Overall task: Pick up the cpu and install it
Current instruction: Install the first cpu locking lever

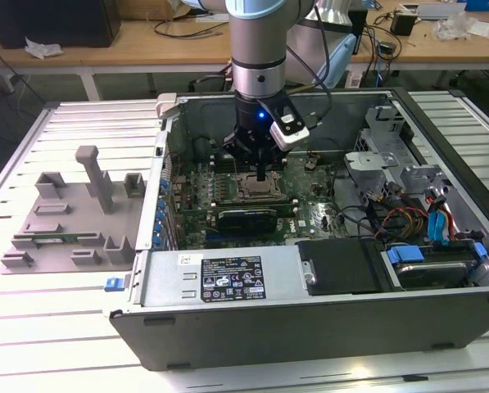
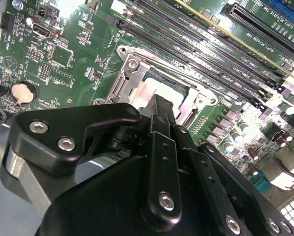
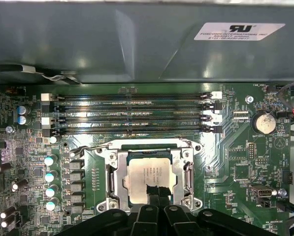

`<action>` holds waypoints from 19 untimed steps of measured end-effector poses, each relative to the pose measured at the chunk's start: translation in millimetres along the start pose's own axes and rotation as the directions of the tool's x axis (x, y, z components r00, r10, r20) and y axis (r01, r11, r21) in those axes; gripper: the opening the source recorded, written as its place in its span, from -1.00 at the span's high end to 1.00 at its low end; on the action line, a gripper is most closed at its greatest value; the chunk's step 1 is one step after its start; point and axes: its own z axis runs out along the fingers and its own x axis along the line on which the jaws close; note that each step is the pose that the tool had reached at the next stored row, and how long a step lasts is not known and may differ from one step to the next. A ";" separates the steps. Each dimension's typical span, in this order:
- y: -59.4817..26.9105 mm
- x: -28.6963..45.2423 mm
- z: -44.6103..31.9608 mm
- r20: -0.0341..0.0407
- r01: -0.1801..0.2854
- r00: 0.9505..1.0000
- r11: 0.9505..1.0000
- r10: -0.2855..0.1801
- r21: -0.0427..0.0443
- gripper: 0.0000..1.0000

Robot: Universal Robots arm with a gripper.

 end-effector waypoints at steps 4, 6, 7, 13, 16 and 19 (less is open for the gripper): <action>-0.1 -0.3 -5.4 0.000 0.000 1.000 1.000 0.000 0.000 0.79; -0.3 -0.6 -11.1 0.000 0.000 1.000 1.000 0.000 0.000 0.79; -0.3 -0.7 -12.8 0.000 0.000 1.000 1.000 0.000 0.000 0.79; -0.6 -1.3 -22.4 0.000 0.000 1.000 1.000 0.000 0.000 0.79; -0.5 3.2 -22.7 0.000 0.000 1.000 1.000 0.000 0.000 0.79; -0.2 8.1 -22.9 0.000 0.000 1.000 1.000 0.000 0.000 0.79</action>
